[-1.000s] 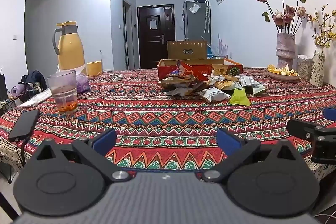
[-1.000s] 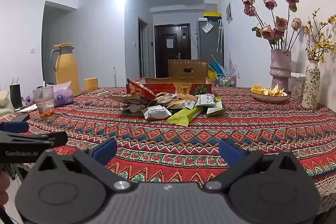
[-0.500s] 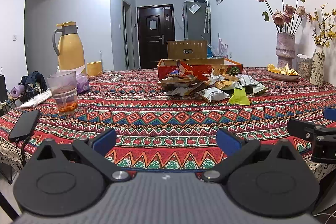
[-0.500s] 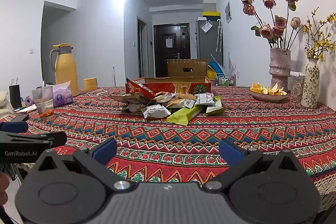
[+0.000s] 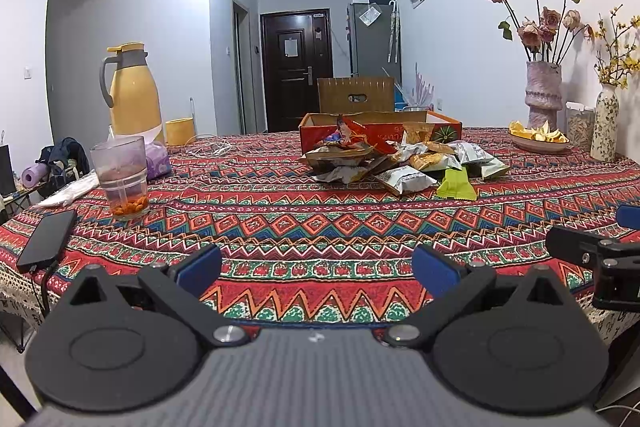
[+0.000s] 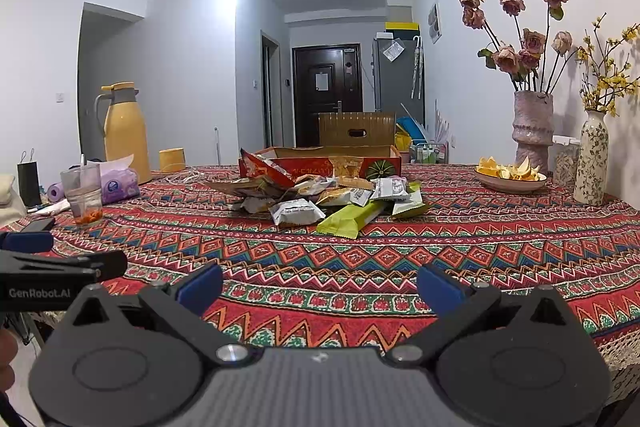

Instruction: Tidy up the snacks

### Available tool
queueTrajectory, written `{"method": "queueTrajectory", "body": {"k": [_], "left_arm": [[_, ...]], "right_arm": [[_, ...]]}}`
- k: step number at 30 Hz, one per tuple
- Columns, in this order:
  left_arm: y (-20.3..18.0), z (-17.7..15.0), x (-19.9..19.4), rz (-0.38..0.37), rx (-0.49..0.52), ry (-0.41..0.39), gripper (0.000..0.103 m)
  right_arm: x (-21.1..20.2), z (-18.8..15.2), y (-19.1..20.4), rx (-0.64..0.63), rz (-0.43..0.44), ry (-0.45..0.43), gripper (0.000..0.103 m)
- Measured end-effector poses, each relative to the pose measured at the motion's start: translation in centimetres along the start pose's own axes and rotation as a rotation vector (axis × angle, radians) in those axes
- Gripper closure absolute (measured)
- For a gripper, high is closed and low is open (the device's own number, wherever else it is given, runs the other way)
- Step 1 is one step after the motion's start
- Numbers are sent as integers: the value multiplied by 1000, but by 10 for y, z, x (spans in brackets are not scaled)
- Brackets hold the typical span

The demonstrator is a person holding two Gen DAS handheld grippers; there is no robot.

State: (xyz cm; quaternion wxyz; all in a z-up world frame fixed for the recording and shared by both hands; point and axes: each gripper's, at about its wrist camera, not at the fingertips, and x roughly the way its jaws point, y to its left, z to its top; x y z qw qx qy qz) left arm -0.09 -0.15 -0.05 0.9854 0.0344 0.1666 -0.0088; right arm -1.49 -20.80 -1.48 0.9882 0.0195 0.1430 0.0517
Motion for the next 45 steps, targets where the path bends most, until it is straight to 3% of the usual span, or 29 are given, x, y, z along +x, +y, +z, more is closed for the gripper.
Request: {"method": "queueTrajectory", "body": {"k": [45], "left_arm": [[2, 1, 10, 1, 3, 18, 0]], "right_arm": [[6, -2, -2, 3, 1, 12, 0]]}}
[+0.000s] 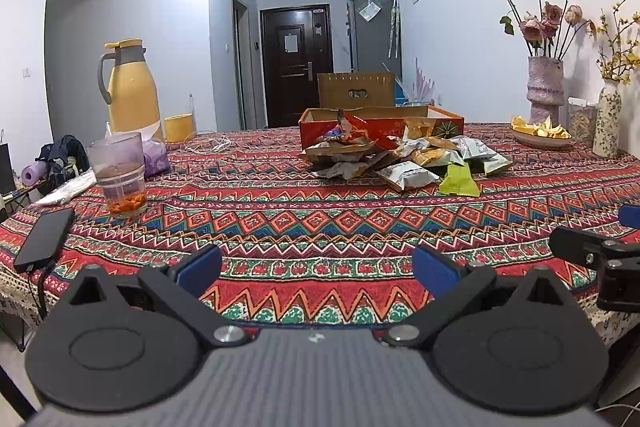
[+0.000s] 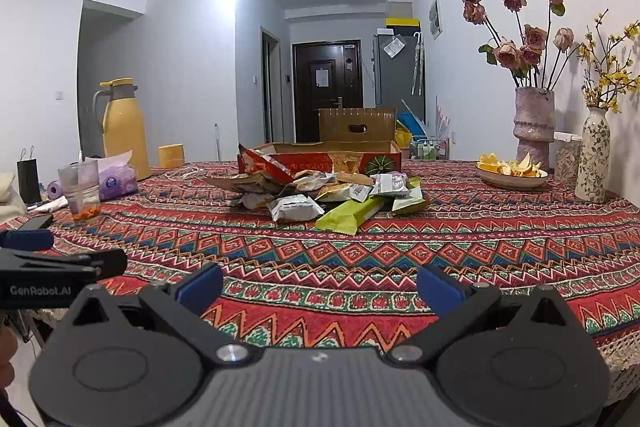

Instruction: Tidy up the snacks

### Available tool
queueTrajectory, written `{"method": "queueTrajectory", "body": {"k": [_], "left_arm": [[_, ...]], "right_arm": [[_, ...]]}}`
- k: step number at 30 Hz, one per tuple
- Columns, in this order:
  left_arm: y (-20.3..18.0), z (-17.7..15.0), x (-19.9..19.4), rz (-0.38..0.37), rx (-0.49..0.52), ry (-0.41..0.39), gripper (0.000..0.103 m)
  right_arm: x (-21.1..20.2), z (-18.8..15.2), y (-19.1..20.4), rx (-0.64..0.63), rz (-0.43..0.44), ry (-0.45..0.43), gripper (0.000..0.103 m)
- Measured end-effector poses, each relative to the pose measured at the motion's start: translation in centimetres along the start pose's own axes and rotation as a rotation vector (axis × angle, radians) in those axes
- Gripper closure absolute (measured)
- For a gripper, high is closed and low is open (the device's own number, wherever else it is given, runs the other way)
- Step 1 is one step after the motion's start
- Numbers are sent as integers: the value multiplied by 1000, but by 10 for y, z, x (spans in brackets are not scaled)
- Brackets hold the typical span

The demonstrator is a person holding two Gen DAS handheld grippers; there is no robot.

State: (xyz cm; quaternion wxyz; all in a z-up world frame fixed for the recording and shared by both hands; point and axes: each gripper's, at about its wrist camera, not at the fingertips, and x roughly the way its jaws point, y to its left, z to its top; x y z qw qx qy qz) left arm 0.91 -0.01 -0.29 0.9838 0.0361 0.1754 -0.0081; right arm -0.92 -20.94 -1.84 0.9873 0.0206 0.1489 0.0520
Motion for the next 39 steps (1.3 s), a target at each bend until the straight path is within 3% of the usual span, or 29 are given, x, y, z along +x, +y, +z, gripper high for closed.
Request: {"method": "queueTrajectory", "body": {"k": [15, 28, 33, 35, 39], "left_arm": [[-1, 20, 53, -41, 1, 85, 0], [11, 96, 133, -89, -32, 108, 0], [10, 119, 167, -96, -1, 87, 0], [9, 125, 184, -111, 20, 92, 0], [22, 136, 216, -142, 28, 122, 0]], "right_arm": [[44, 10, -21, 37, -33, 69, 0], [119, 66, -49, 53, -56, 93, 0], [156, 85, -55, 95, 22, 130, 4], [171, 89, -53, 127, 65, 155, 16], [197, 91, -34, 109, 113, 202, 19]]}}
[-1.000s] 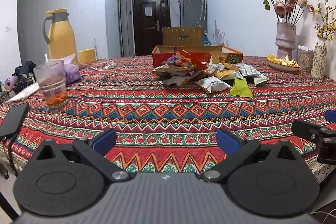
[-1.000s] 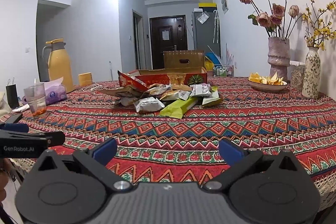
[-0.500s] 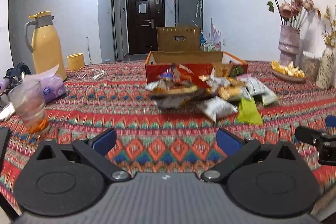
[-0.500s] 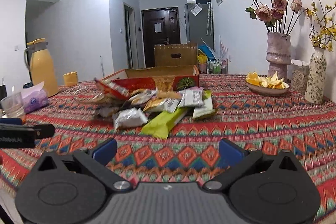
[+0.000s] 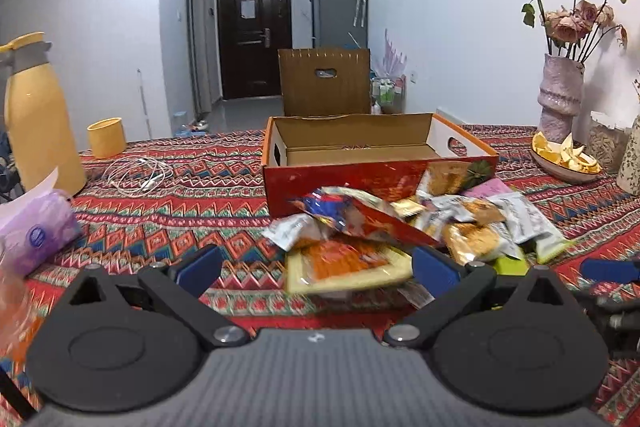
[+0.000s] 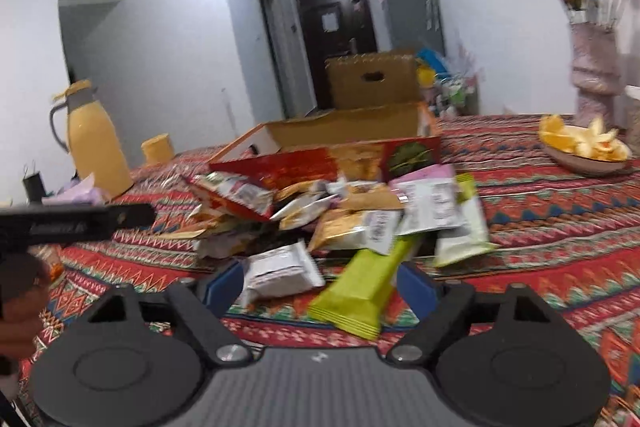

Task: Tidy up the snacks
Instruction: 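Reach the right tool to the white snack packet and close on it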

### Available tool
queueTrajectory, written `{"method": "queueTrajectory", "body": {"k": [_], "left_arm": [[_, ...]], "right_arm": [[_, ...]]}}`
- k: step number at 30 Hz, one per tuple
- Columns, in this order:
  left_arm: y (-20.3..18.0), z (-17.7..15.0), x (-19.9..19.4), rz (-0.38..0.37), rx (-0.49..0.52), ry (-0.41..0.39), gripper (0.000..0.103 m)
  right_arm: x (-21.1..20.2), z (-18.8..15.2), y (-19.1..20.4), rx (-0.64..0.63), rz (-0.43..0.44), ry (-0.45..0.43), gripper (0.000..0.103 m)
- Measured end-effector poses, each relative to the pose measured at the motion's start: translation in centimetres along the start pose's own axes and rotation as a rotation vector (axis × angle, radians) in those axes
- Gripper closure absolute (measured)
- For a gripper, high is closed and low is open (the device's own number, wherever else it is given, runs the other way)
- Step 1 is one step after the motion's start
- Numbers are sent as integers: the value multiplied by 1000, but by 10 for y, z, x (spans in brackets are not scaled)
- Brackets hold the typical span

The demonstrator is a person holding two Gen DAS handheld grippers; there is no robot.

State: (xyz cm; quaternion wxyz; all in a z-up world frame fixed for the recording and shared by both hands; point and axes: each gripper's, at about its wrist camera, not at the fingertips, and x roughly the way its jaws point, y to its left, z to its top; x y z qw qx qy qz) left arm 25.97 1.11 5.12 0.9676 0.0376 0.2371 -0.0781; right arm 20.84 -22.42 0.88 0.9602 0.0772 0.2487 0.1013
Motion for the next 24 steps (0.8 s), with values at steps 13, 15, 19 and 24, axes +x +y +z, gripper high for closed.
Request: {"method": "queueTrajectory", "body": {"k": [13, 15, 19, 24], "left_arm": [[49, 15, 123, -215, 107, 181, 9], [52, 15, 135, -261, 81, 182, 8], [62, 15, 155, -343, 10, 161, 19], [66, 17, 162, -371, -28, 161, 46]], "right_arm": [[89, 7, 56, -189, -25, 157, 36], [96, 5, 57, -187, -26, 175, 38], [101, 1, 56, -170, -29, 183, 49], [97, 0, 50, -137, -44, 170, 50]]}}
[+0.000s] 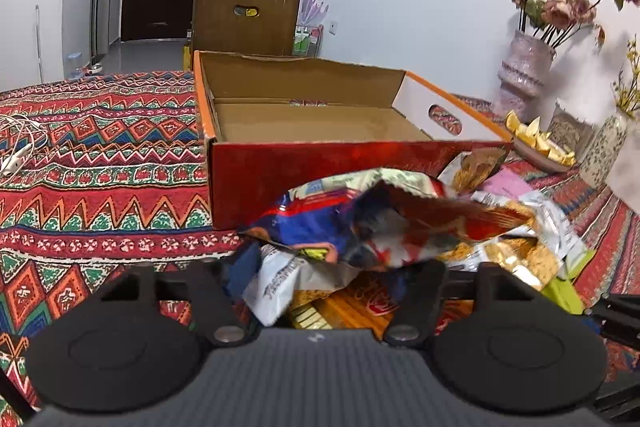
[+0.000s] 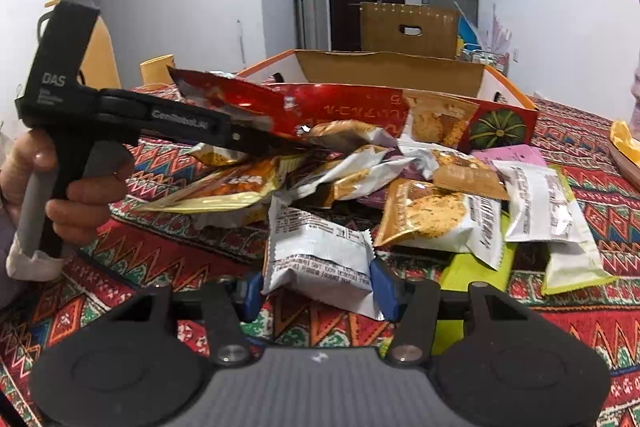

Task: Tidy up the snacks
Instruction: 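Reach the right tool to the white snack packet and close on it, then carry the white packet with the right tool into the open box and release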

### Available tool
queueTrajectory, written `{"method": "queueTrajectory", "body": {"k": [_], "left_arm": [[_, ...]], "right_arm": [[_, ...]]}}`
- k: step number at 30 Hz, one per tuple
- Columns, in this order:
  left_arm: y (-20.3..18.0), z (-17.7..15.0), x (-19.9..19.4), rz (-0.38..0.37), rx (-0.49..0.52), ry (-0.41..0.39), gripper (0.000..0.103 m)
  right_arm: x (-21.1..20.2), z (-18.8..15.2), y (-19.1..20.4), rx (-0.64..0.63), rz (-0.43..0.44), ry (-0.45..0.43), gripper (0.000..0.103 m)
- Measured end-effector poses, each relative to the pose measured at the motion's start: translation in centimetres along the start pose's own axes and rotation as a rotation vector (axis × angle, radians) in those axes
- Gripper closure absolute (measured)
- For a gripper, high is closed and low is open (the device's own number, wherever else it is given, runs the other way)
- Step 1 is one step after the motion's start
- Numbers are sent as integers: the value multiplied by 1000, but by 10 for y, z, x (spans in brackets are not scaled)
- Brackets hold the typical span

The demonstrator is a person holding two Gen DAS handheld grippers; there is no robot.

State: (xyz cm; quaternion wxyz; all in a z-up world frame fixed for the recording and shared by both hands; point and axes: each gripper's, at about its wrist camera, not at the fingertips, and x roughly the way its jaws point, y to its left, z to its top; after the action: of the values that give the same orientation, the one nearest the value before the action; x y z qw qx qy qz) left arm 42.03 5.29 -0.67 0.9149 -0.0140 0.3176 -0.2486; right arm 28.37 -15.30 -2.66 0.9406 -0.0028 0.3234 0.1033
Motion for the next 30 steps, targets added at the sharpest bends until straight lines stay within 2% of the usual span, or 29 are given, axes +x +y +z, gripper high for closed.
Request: {"method": "queueTrajectory", "body": {"k": [1, 2, 5, 7, 12, 16, 19, 21, 23, 25, 27, 28, 29, 30], "left_arm": [[-2, 2, -4, -1, 9, 2, 56], [-5, 1, -10, 6, 25, 1, 60], [-14, -5, -24, 26, 71, 15, 69], [-17, -11, -34, 60, 86, 21, 72], [-18, -31, -76, 101, 20, 14, 80], [-27, -60, -119, 114, -25, 0, 94], [-38, -80, -144, 115, -54, -3, 94], [-44, -87, -155, 102, -71, -7, 89], [-48, -89, -164, 83, -86, -14, 64], [-54, -91, -174, 103, -78, -31, 55], [-60, -93, -179, 113, -75, -40, 34], [-62, -95, -178, 113, -71, -50, 19], [-63, -97, -174, 113, -56, -62, 15], [-64, -98, -167, 120, -32, -61, 15]], "right_arm": [[-2, -1, -1, 3, -13, 1, 50], [-4, -1, -2, 9, -20, 0, 50], [-13, -5, -3, 21, -36, -4, 50], [-17, -6, -4, 20, -52, -8, 50], [-43, -14, 2, 19, -58, -27, 51], [-64, -19, 6, 13, -58, -40, 50], [-80, -20, 6, 0, -60, -49, 51], [-87, -21, 3, -11, -67, -49, 50], [-92, -22, 0, -16, -75, -48, 50], [-100, -23, -5, -20, -80, -60, 50], [-109, -24, -10, -22, -84, -72, 50], [-112, -25, -13, -21, -87, -77, 50], [-114, -27, -16, -17, -90, -80, 50], [-116, -29, -20, -9, -92, -79, 50]]}}
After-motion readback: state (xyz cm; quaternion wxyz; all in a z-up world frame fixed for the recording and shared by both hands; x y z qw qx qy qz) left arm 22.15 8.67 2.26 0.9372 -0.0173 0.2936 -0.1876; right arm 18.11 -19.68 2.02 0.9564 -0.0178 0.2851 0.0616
